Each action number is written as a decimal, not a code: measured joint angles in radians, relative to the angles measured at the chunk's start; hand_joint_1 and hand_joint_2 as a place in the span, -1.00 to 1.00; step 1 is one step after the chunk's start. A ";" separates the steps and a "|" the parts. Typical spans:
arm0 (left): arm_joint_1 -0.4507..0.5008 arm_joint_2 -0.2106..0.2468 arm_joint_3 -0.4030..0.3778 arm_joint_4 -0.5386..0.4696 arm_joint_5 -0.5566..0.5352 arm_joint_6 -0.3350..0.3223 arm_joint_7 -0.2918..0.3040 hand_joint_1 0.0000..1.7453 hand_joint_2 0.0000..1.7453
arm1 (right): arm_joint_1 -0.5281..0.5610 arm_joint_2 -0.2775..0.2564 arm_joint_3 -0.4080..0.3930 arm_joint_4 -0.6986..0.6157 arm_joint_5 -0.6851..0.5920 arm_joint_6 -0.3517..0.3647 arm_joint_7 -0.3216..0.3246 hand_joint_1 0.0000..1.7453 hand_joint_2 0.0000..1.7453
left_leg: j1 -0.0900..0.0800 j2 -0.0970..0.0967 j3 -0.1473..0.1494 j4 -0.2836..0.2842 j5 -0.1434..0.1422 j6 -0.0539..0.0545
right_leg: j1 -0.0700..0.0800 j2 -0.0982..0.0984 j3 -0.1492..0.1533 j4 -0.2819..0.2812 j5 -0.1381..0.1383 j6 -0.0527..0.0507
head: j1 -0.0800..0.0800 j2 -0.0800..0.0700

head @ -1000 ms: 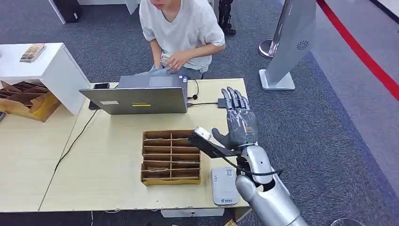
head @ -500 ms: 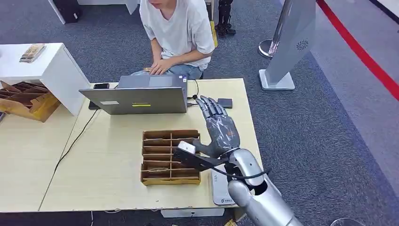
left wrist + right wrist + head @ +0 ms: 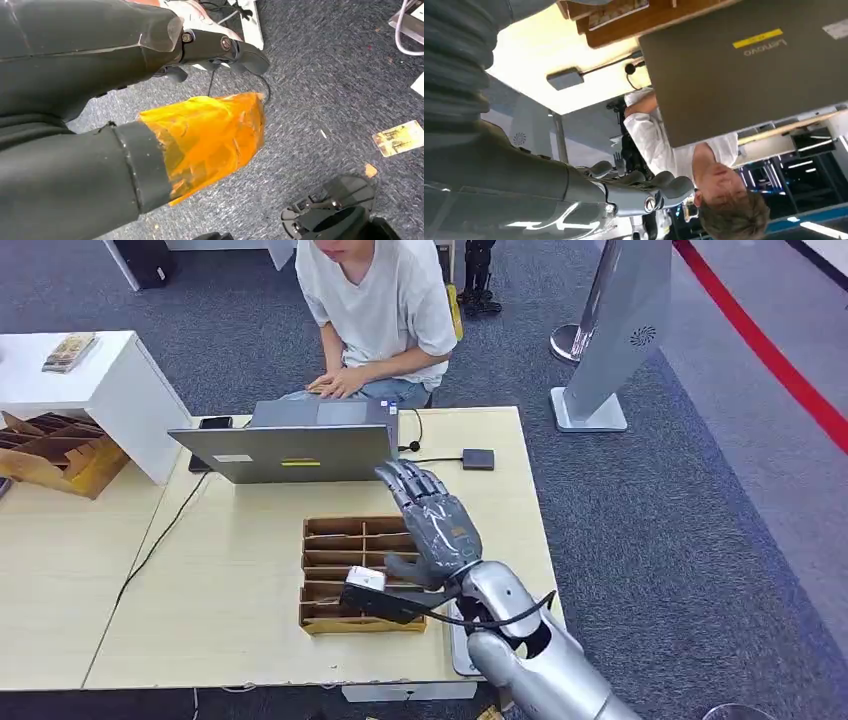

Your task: Pass the card to the sensor for recognition and then transmit it.

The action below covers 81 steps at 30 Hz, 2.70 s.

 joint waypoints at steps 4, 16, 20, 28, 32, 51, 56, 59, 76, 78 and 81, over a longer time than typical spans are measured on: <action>-0.002 0.000 -0.005 0.000 -0.005 -0.002 0.000 -1.00 -1.00 | -0.007 0.000 0.008 0.025 0.008 -0.002 0.011 -1.00 1.00 | 0.000 0.000 0.000 0.000 0.000 0.000 | 0.000 0.000 0.000 0.000 0.000 0.000 | 0.000 0.000; -0.006 0.000 -0.023 0.000 -0.010 -0.008 0.002 -1.00 -1.00 | -0.021 0.005 0.018 0.124 0.069 -0.040 0.053 -1.00 1.00 | 0.000 0.000 0.000 0.000 0.000 0.000 | 0.000 0.000 0.000 0.000 0.000 0.000 | 0.000 0.000; -0.006 -0.001 -0.023 0.000 -0.011 -0.008 0.002 -1.00 -1.00 | -0.025 0.010 0.019 0.143 0.070 -0.040 0.053 -1.00 1.00 | 0.000 0.000 0.000 0.000 0.000 0.000 | 0.000 0.000 0.000 0.000 0.000 0.000 | 0.000 0.000; -0.006 -0.002 -0.023 0.000 -0.013 -0.010 0.002 -1.00 -1.00 | -0.028 0.019 0.019 0.167 0.070 -0.040 0.056 -1.00 1.00 | 0.000 0.000 0.000 0.000 0.000 0.000 | 0.000 0.000 0.000 0.000 0.000 0.000 | 0.000 0.000; -0.007 -0.002 -0.023 0.000 -0.014 -0.011 0.002 -1.00 -1.00 | -0.028 0.024 0.019 0.174 0.071 -0.040 0.056 -1.00 1.00 | 0.000 0.000 0.000 0.000 0.000 0.000 | 0.000 0.000 0.000 0.000 0.000 0.000 | 0.000 0.000; -0.009 -0.005 -0.025 0.000 -0.018 -0.018 0.003 -1.00 -1.00 | -0.037 0.047 0.030 0.210 0.074 -0.039 0.053 -0.92 1.00 | 0.000 0.000 0.000 0.000 0.000 0.000 | 0.000 0.000 0.000 0.000 0.000 0.000 | 0.000 0.000; -0.009 -0.005 -0.027 0.000 -0.020 -0.019 0.003 -1.00 -1.00 | -0.038 0.050 0.033 0.219 0.074 -0.039 0.053 -0.84 1.00 | 0.000 0.000 0.000 0.000 0.000 0.000 | 0.000 0.000 0.000 0.000 0.000 0.000 | 0.000 0.000; -0.009 -0.005 -0.030 0.000 -0.020 -0.021 0.003 -1.00 -1.00 | -0.038 0.050 0.033 0.224 0.074 -0.038 0.053 -0.84 1.00 | 0.000 0.000 0.000 0.000 0.000 0.000 | 0.000 0.000 0.000 0.000 0.000 0.000 | 0.000 0.000; -0.010 -0.005 -0.039 0.000 -0.024 -0.026 0.003 -1.00 -1.00 | -0.049 0.062 0.033 0.269 0.064 -0.040 0.053 -0.66 1.00 | 0.000 0.000 0.000 0.000 0.000 0.000 | 0.000 0.000 0.000 0.000 0.000 0.000 | 0.000 0.000; -0.010 -0.005 -0.041 0.000 -0.026 -0.027 0.004 -1.00 -1.00 | -0.051 0.066 0.033 0.275 0.062 -0.040 0.053 -0.66 1.00 | 0.000 0.000 0.000 0.000 0.000 -0.001 | 0.000 0.000 0.000 0.000 0.000 0.000 | 0.000 0.000; -0.010 -0.005 -0.045 0.000 -0.026 -0.027 0.007 -1.00 -1.00 | -0.054 0.068 0.033 0.285 0.060 -0.040 0.053 -0.60 1.00 | 0.000 0.000 0.000 0.000 0.000 -0.001 | 0.000 0.000 0.000 0.000 0.000 0.000 | 0.000 0.000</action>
